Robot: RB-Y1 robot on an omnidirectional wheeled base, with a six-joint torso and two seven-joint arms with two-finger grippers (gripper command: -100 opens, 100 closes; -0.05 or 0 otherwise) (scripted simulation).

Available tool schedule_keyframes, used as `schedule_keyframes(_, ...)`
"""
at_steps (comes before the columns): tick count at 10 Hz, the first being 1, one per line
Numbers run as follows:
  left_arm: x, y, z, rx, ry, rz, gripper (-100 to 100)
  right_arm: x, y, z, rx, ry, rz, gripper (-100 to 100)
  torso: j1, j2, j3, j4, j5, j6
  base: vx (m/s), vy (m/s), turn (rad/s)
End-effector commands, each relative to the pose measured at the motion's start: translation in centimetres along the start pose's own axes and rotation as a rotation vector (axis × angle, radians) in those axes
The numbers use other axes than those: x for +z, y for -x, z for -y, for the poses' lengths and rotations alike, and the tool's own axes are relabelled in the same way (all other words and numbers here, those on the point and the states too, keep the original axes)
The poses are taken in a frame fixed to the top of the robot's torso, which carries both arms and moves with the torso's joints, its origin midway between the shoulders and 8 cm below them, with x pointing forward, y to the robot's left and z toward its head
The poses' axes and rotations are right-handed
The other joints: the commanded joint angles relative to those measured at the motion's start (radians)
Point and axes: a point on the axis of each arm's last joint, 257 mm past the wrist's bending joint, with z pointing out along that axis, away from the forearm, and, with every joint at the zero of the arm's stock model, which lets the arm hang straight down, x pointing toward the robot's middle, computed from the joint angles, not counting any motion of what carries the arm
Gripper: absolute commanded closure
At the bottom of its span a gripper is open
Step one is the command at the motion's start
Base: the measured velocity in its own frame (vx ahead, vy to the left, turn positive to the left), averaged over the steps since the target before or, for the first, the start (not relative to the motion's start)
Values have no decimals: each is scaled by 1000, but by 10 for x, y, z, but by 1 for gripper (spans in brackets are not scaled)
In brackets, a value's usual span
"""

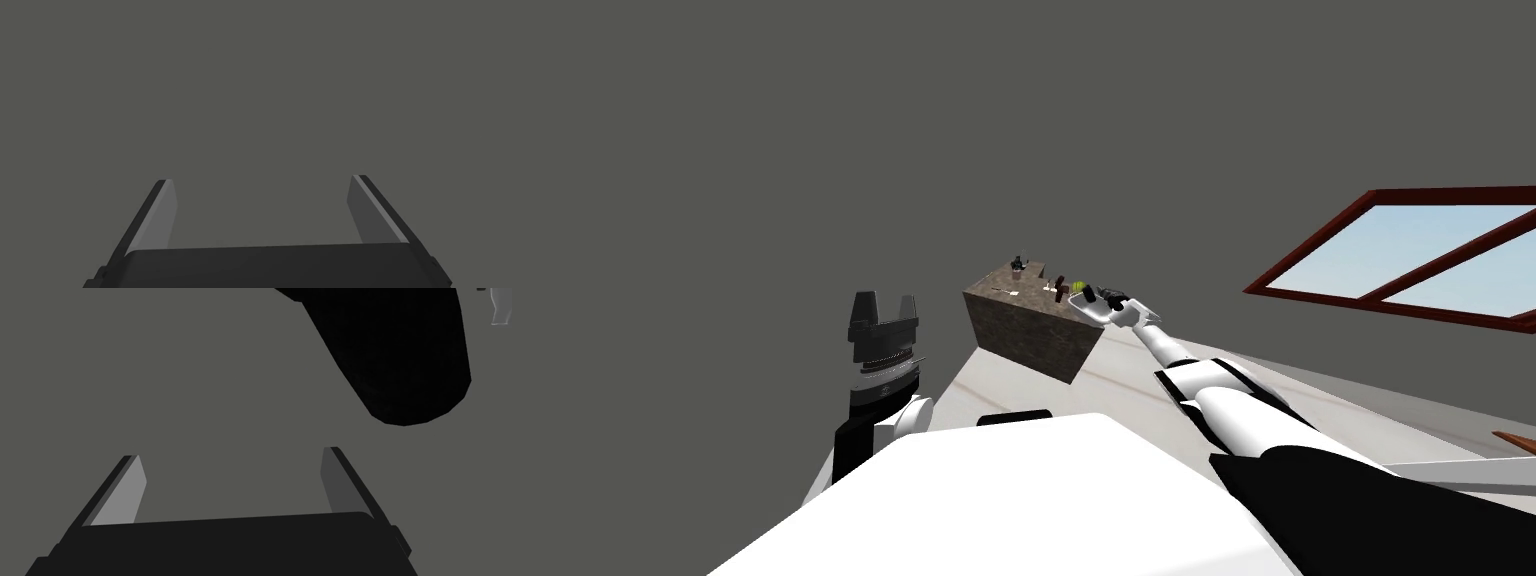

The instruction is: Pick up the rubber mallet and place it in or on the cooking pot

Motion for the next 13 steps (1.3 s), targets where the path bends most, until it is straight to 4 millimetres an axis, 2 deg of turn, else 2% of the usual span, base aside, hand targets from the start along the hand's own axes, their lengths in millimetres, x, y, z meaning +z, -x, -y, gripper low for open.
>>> schedule_keyframes(1,0,0,0,0,0,0,0,7,11,-2,4,-15,5,-100,0,0,0,0,0,0,-27,-26,-8)
schedule_keyframes(3,0,0,0,0,0,0,0,11,45,-21,24,10,52,-100,2,-8,-4,-2,0,0,17,-5,3)
schedule_keyframes(4,0,0,0,0,0,0,0,17,26,-19,-25,-27,4,-100,2,-9,-5,-2,1,0,-149,-56,141)
schedule_keyframes(6,0,0,0,0,0,0,0,23,32,-26,-48,-31,0,-100,-3,3,1,0,-1,0,-166,-55,40)
schedule_keyframes(9,0,0,0,0,0,0,0,27,84,-52,-18,-2,67,-100,4,-8,-5,-2,1,0,7,20,-6)
schedule_keyframes(10,0,0,0,0,0,0,0,27,87,-54,-15,0,72,-100,4,-9,-5,-2,1,0,15,7,4)
schedule_keyframes(11,0,0,0,0,0,0,0,30,79,-65,-75,-11,46,-100,3,-9,-6,-2,1,0,-127,-17,139)
schedule_keyframes(13,0,0,0,0,0,0,0,36,93,-63,-90,-36,47,-100,0,3,1,0,0,0,-182,-39,42)
